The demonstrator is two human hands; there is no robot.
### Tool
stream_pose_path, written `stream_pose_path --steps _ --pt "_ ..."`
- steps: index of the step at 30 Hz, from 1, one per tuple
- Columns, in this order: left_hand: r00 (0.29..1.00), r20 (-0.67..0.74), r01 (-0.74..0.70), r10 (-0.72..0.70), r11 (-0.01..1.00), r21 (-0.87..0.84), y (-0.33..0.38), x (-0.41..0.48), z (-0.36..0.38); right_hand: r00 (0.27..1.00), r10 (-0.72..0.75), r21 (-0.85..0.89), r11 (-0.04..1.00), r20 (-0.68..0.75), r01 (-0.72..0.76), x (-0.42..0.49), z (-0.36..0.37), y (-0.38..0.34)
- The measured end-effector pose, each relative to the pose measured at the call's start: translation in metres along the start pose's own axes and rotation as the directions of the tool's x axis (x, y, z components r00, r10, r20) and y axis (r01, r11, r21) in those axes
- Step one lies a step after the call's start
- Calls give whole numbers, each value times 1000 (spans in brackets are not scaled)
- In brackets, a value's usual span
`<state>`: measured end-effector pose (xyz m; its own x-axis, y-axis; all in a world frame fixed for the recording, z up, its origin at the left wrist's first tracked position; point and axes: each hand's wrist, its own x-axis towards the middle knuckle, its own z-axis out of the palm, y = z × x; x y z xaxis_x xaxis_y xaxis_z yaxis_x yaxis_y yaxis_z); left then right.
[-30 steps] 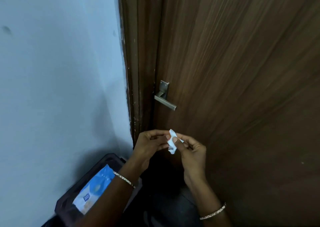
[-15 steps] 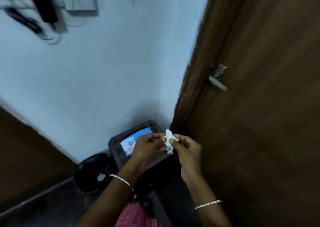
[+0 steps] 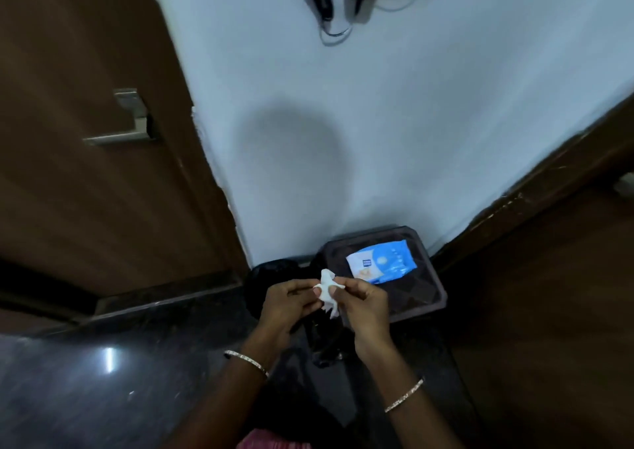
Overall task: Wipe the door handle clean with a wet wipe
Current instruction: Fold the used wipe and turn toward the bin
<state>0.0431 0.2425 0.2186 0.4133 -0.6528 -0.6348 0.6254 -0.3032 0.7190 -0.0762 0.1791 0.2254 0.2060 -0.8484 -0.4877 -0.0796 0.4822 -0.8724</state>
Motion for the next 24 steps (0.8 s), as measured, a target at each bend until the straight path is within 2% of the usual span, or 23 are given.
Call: stream_pose_path --steps 7,12,16,19,21,24 --pt "988 -73 146 -139 984 101 20 68 -100 993 77 -132 987 -93 -89 38 108 69" --pt "963 -128 259 -239 950 175 9 124 -125 974 151 -203 962 -171 -185 83 147 121" --pt "921 -215 357 -324 924 136 -12 187 -133 946 200 -254 930 -255 -266 132 160 161" --pt "906 -252 380 -341 917 122 -35 241 -143 919 264 -274 898 -294 -345 180 165 194" --pt "904 -270 385 -330 904 185 -46 267 -151 900 311 -232 892 -304 -387 209 168 218" --pt "910 -306 358 -280 903 238 -68 306 -162 878 423 -147 876 -222 -459 259 165 255"
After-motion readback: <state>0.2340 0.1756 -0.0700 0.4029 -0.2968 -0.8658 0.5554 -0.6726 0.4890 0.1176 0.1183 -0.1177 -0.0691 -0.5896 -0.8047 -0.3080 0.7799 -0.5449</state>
